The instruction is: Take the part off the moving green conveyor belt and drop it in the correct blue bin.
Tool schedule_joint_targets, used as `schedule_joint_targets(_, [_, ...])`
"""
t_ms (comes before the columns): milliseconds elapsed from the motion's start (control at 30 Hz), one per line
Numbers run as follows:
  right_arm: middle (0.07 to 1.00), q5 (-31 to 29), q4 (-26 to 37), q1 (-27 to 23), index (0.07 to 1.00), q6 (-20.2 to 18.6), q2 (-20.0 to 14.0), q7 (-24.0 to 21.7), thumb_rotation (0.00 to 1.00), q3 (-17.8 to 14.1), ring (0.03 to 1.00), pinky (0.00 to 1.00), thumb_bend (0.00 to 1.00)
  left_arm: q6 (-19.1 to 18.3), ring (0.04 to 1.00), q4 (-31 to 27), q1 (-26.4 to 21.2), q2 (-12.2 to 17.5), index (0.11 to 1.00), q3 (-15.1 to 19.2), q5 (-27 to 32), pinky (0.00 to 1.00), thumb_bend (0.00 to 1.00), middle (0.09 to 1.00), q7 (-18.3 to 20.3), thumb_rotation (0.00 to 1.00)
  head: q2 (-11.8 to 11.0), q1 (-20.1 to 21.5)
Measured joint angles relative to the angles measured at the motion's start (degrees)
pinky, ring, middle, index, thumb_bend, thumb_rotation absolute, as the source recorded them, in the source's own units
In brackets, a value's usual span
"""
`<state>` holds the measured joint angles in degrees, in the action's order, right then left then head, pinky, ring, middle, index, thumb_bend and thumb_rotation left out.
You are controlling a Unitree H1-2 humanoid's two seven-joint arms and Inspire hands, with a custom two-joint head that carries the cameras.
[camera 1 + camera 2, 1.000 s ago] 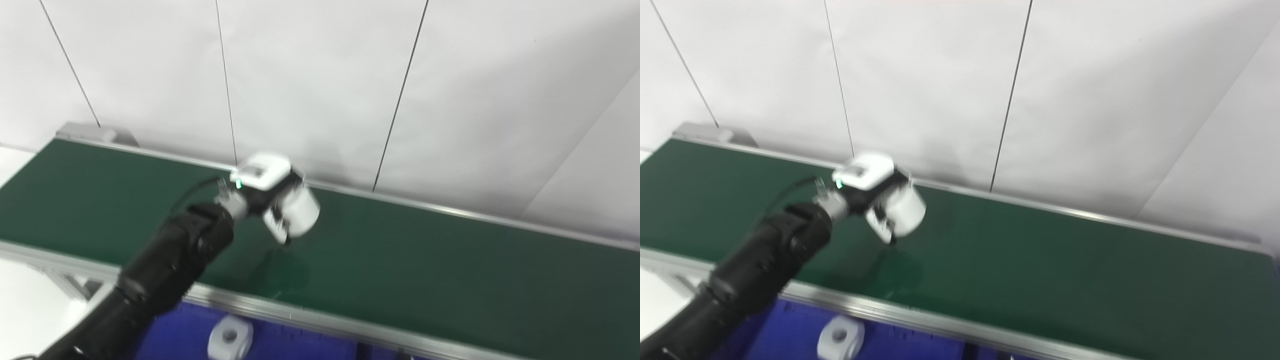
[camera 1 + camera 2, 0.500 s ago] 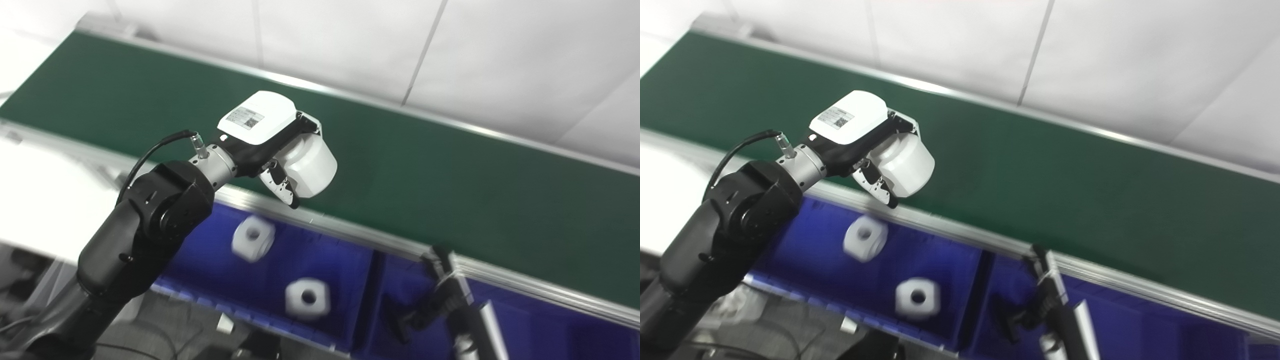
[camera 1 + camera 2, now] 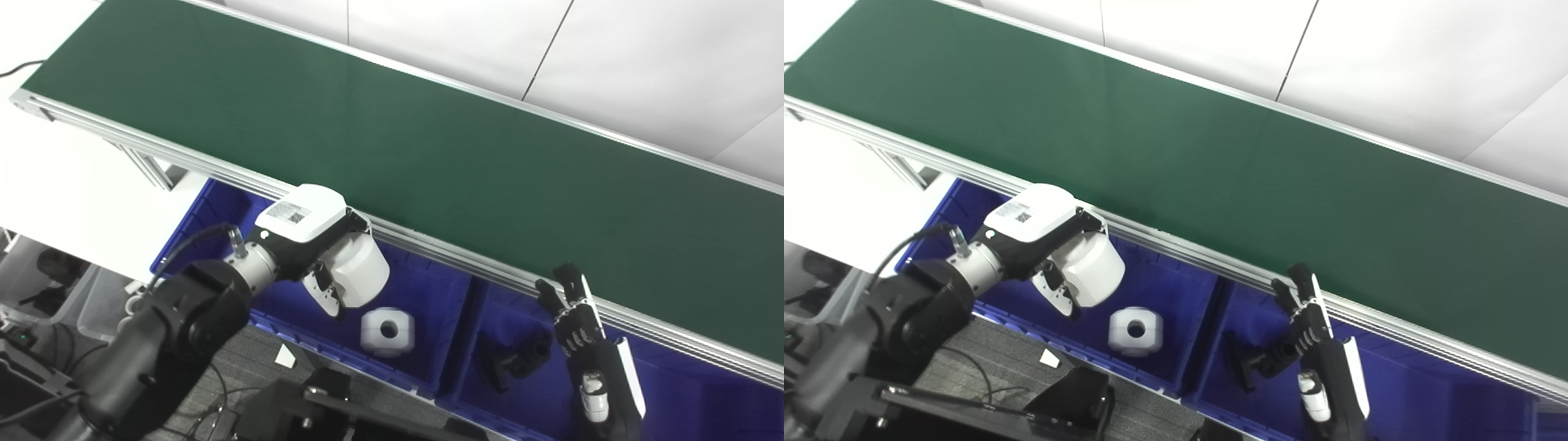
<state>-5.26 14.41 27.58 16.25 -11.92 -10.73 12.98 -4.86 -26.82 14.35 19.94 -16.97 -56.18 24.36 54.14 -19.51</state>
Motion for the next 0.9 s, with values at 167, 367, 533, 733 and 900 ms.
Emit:
schedule_joint_targets(167, [0.983, 0.0, 0.0, 0.2, 1.0, 0.0, 0.5, 0.0, 0.92, 0.0, 0.929, 0.93, 0.91, 3.0, 0.366, 5.5, 0.3, -0.1, 0.52, -0.4, -1.7, 0.28, 0.52, 0.417, -5.1, 0.0, 0.0, 1.1])
schedule_joint_targets(367, [0.983, 0.1, 0.0, 0.3, 1.0, 0.0, 0.9, 0.0, 0.93, 0.0, 0.928, 0.93, 0.92, 4.5, 0.353, 9.5, 0.1, -0.1, 0.519, -0.7, -1.8, 0.27, 0.52, 0.413, -7.6, 0.0, -0.6, 1.1])
schedule_joint_targets(533, [0.985, 0.1, 0.0, 0.3, 1.0, 0.0, 0.9, 0.0, 0.93, 0.0, 0.934, 0.93, 0.92, 4.6, 0.361, 11.3, 0.1, -0.5, 0.523, -0.6, -2.8, 0.28, 0.52, 0.416, -11.8, 0.0, -0.9, 1.7])
schedule_joint_targets(733, [0.985, 0.2, -0.1, 0.4, 1.0, 0.0, 0.9, 0.0, 0.93, 0.0, 0.935, 0.94, 0.91, 4.3, 0.669, 11.7, 0.2, -0.8, 0.699, -0.4, -3.0, 0.55, 0.92, 0.732, -13.5, 0.26, -1.2, 1.9])
schedule_joint_targets(900, [0.981, 0.2, -0.1, 0.9, 1.0, 0.0, 0.8, -0.1, 0.93, 0.0, 0.938, 0.94, 0.91, 3.0, 0.97, 7.2, 0.2, 1.1, 0.966, -1.7, -6.1, 0.95, 1.0, 0.982, -5.5, 0.52, -1.2, 2.0])
